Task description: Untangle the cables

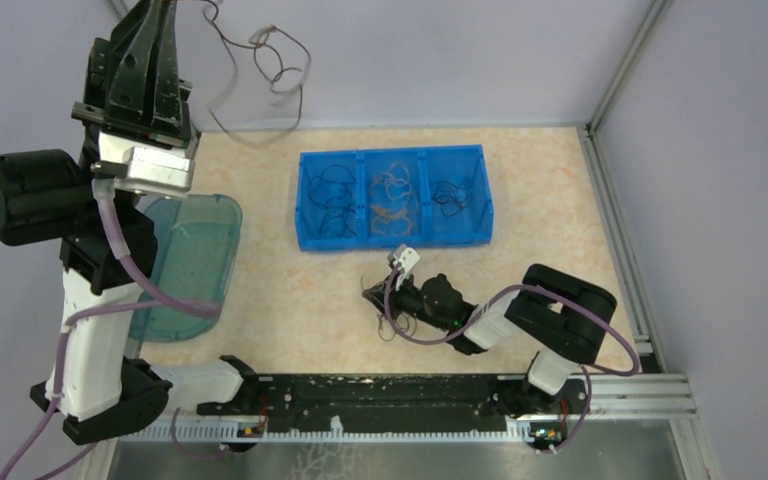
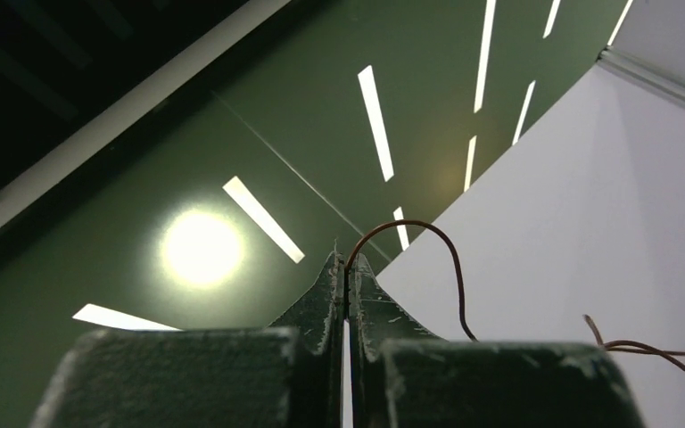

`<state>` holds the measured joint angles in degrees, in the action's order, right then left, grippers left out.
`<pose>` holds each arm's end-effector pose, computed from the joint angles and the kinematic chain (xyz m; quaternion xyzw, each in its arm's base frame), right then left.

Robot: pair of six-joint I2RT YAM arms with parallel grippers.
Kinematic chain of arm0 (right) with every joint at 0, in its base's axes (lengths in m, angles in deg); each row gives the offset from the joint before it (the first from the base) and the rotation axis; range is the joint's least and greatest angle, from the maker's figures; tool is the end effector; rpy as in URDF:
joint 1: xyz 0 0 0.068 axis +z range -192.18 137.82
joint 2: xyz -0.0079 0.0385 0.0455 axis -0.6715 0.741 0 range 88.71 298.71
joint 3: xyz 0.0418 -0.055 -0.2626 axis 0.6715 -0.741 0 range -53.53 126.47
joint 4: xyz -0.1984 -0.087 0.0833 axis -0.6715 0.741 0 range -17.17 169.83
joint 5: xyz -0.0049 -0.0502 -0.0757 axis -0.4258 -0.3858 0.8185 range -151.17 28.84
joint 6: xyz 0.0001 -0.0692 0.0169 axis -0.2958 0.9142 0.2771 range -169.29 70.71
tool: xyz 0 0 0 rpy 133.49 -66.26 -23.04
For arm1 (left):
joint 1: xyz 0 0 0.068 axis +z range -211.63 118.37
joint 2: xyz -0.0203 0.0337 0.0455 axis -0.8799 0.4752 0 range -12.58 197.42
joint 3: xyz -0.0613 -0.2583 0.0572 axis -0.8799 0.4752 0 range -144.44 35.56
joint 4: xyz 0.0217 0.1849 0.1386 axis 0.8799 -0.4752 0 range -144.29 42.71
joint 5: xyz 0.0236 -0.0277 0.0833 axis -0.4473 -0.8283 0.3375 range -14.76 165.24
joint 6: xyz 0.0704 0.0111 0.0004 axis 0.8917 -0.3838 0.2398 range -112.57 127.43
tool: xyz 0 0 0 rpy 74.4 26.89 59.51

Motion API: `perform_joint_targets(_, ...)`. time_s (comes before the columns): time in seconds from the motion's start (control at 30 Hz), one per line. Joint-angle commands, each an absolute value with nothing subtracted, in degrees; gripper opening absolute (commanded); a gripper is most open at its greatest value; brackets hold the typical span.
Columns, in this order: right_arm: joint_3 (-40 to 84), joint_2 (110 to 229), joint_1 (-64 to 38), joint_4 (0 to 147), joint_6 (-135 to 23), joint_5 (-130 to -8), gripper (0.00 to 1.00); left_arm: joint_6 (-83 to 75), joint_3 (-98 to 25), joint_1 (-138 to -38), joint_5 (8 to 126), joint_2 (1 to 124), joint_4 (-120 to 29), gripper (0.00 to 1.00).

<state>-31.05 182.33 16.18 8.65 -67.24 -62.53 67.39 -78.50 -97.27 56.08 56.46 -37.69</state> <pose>0.1532 0.2510 0.1770 -0.2660 0.6999 0.4165 0.5157 0.0776 -0.0794 0.6576 0.3285 0.0837 0.1485 0.9290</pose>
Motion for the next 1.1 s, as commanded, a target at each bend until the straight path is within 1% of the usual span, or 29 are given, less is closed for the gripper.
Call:
perform_joint_targets(0.0, -31.7, 182.9, 16.4, 3.6, -66.6, -60.5, 0.00, 69.9, -81.7, -97.5, 57.6, 57.4, -33.5, 0.00)
perform_joint_targets(0.1, -31.9, 184.3, 16.3, 3.5, -66.7, -60.4, 0.00, 69.4, -82.7, -97.5, 57.8, 57.9, -33.9, 0.00)
perform_joint_targets(0.2, -31.5, 183.9, 16.3, 3.7, -66.3, -60.6, 0.09, 67.2, -82.9, -97.5, 55.9, 57.6, -38.2, 0.00)
perform_joint_targets(0.23, -31.2, 181.8, 16.3, 4.3, -65.9, -60.6, 0.14, 66.5, -82.3, -97.5, 55.0, 57.3, -39.4, 0.00)
perform_joint_targets(0.3, -30.5, 179.0, 16.3, 5.7, -65.2, -60.4, 0.31, 65.2, -81.2, -97.5, 53.5, 56.6, -42.5, 0.00)
perform_joint_targets(0.4, -29.2, 173.2, 16.3, 8.4, -64.3, -61.1, 0.53, 63.6, -77.1, -97.5, 52.7, 54.9, -44.5, 0.00)
perform_joint_targets(0.47, -28.6, 169.4, 16.3, 10.7, -63.6, -61.7, 0.63, 63.1, -73.5, -97.5, 52.1, 53.5, -46.2, 0.00)
perform_joint_targets(0.57, -28.0, 163.4, 16.3, 14.6, -62.1, -63.0, 0.75, 60.4, -68.7, -97.5, 50.9, 51.7, -48.7, 0.00)
perform_joint_targets(0.67, -27.1, 157.7, 16.2, 20.1, -60.0, -63.6, 0.79, 57.9, -65.4, -97.5, 49.6, 50.6, -51.1, 0.00)
perform_joint_targets(0.8, -26.1, 150.1, 16.1, 27.2, -57.6, -63.1, 0.81, 55.0, -61.2, -97.5, 49.4, 49.6, -54.1, 0.00)
perform_joint_targets(0.93, -24.7, 142.7, 15.8, 31.3, -54.8, -62.2, 0.85, 50.7, -55.0, -97.5, 50.0, 48.2, -56.2, 0.00)
perform_joint_targets(1.07, -22.1, 139.0, 15.7, 33.6, -51.6, -60.9, 0.88, 46.5, -49.8, -98.4, 50.0, 47.3, -57.9, 0.00)
